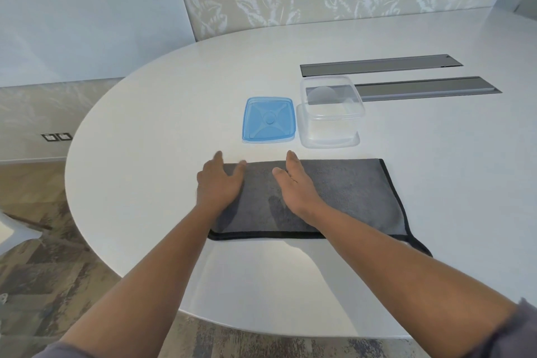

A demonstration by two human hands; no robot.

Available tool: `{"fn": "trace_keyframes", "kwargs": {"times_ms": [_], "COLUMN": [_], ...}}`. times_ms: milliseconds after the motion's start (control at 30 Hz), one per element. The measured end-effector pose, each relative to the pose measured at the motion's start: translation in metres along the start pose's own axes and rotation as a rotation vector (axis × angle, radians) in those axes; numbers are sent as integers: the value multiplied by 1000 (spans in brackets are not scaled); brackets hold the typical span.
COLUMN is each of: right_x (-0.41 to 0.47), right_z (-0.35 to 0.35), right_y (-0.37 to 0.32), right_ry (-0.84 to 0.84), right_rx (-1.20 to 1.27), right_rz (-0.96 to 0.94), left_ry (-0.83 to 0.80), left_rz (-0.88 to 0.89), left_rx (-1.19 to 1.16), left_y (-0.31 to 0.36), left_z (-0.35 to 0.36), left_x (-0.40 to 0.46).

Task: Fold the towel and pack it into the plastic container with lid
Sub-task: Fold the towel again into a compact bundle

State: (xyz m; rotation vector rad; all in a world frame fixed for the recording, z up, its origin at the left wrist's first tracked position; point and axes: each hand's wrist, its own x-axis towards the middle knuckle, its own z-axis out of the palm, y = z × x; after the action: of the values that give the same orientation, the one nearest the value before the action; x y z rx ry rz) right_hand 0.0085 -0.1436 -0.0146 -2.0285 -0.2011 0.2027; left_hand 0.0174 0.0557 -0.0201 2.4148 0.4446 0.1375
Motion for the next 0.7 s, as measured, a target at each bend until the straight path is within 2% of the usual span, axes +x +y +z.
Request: {"fn": "trace_keyframes", "kwargs": {"times_ms": [67, 167, 367, 533, 633, 700], "right_x": [1, 1, 0, 1, 2, 2], "right_z": [1, 2, 3, 4, 5, 6], "right_y": [0, 1, 1, 1, 3, 4], "right_ry": [14, 21, 23, 26, 36, 39], "right_rx": [22, 14, -19, -42, -39, -61], "right_rz": [12, 15, 9, -5, -7, -15], "left_ry": [-13, -86, -212, -252, -198, -151], "left_rz": [-128, -213, -231, -210, -176, -213], "left_rx": [-164, -142, -188, -353, -368, -364], "left_y": [2, 0, 5, 17, 16, 13], "left_z": [-9, -22, -29, -29, -28, -31], "left_x": [11, 21, 28, 24, 26, 26]}}
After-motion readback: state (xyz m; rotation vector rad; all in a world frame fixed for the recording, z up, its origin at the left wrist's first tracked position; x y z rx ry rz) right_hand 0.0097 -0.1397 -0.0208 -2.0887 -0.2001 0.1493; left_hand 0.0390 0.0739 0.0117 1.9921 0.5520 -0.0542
